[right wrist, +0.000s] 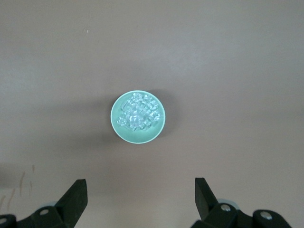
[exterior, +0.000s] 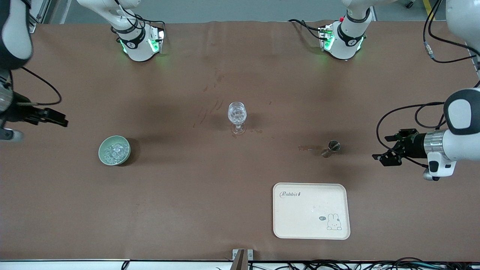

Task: Pour wine and add ice with both arms
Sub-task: 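Reach the left gripper to the silver jigger while the right gripper reaches the bowl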

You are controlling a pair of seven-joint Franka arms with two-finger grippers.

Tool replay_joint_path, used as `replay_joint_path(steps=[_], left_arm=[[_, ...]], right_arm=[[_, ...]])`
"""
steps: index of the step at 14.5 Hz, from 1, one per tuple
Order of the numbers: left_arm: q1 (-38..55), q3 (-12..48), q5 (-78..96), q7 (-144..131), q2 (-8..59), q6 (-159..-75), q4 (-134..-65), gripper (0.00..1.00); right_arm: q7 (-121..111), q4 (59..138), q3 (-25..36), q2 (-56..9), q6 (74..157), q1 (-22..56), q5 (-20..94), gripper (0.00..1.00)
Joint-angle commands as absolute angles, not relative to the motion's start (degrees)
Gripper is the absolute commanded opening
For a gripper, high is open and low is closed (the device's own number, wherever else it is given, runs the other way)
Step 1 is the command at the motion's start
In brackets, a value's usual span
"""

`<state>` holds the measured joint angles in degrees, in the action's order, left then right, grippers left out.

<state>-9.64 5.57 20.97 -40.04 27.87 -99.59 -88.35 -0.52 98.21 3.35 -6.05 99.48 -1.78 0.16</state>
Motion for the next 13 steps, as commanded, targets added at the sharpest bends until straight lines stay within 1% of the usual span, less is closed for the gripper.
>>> replay_joint_path(steps=[1, 2, 3, 5, 7, 9, 12, 13], left_arm=[[-11.95, 5.80, 29.15, -41.66, 32.94, -100.72, -87.01, 0.93], [-12.04, 5.89, 31.79, -42.01, 34.09, -100.72, -87.45, 0.90], [-12.22, 5.80, 34.77, -43.06, 35.15, -100.64, -88.15, 0.83], [-12.74, 5.89, 40.14, -43.68, 37.52, -100.64, -89.64, 0.79], [-12.92, 5.89, 43.40, -42.72, 39.10, -100.72, -90.96, 0.75], [-12.39, 6.06, 46.13, -40.00, 41.56, -100.81, -90.97, 0.70], [-11.87, 5.98, 48.25, -38.67, 43.85, -100.81, -90.79, 0.65], [-11.78, 5.98, 48.34, -38.15, 44.29, -100.81, -91.05, 0.64]], right_arm=[[-0.97, 102.39, 3.25, -7.19, 103.26, -1.32, 1.41, 1.00], [-0.79, 103.26, 3.25, -8.16, 104.40, -0.88, 1.58, 1.00], [-0.53, 104.66, 3.16, -8.87, 106.42, -0.70, 1.76, 1.00], [-0.35, 109.05, 3.08, -10.10, 113.08, -0.18, 2.98, 1.00], [0.17, 112.13, 3.08, -12.64, 119.76, -0.26, 4.91, 1.00], [0.96, 113.99, 3.16, -14.67, 123.82, -0.35, 5.10, 1.00], [1.67, 117.06, 3.16, -16.69, 129.97, -0.35, 5.10, 0.94], [1.67, 118.03, 3.16, -17.05, 131.30, -0.26, 5.10, 0.88]])
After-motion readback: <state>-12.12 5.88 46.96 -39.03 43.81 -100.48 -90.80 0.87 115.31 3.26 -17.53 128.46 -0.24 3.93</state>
